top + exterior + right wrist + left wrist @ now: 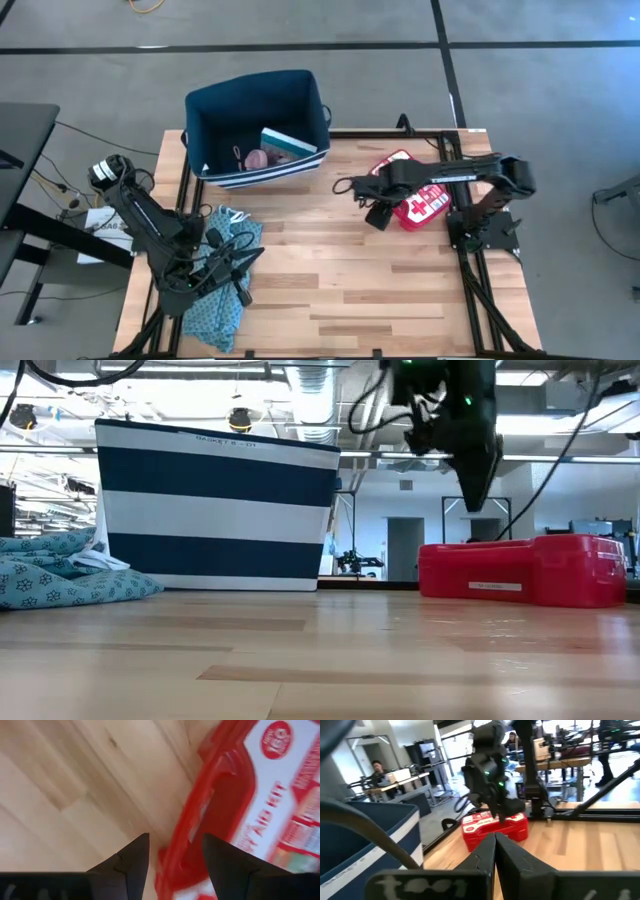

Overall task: Pick & place medical supplies in basket/bin
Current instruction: Put the red first aid kit box into theblue bin

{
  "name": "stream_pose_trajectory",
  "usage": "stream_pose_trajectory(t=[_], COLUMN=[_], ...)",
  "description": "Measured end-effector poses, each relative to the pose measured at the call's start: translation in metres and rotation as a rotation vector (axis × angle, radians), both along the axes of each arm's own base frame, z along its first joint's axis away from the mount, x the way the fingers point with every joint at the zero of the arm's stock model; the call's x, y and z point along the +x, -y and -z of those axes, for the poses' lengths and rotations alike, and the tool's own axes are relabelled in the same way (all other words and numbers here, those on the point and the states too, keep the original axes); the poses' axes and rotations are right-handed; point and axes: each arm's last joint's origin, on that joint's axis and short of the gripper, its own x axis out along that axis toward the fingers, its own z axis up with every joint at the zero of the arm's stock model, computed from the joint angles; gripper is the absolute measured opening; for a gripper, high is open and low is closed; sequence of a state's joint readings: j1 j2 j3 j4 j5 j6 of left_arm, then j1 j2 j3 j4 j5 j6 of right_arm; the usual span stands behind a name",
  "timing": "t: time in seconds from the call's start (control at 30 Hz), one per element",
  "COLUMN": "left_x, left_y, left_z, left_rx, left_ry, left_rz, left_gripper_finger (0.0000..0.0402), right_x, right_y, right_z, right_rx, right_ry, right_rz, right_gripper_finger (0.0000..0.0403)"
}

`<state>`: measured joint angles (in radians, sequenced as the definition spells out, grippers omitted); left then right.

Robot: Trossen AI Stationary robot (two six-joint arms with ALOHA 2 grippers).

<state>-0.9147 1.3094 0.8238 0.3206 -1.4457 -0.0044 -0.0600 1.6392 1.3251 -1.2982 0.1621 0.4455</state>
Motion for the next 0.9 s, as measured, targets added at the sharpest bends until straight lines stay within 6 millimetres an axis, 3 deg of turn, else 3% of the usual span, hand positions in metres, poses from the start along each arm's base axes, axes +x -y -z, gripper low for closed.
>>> stream_pose_trajectory(t=[0.23, 0.33, 0.53, 0.9], left_x=[0.005, 0.007, 0.008, 0.008], left_y=[-0.006, -0.007, -0.008, -0.008], left_z=[0.000, 0.000, 0.000, 0.000], left_rx=[0.001, -0.006, -0.010, -0.005], left_ry=[0.002, 0.003, 0.006, 0.003], left_rz=[-0.045, -0.038, -0.040, -0.041], left_gripper_finger=[0.0000, 0.0000, 0.0000, 0.0000], right_x=[-0.019, -0.020, -0.018, -0.006], right_y=[0.003, 0.006, 0.011, 0.015], right_z=[0.040, 0.045, 0.051, 0.087], right_rx=[-0.017, -0.138, -0.161, -0.161], right_ry=[0.080, 0.059, 0.055, -0.064], right_rz=[0.046, 0.102, 0.194, 0.203], right_gripper_finger=[0.0185, 0.0186, 0.0185, 0.0177])
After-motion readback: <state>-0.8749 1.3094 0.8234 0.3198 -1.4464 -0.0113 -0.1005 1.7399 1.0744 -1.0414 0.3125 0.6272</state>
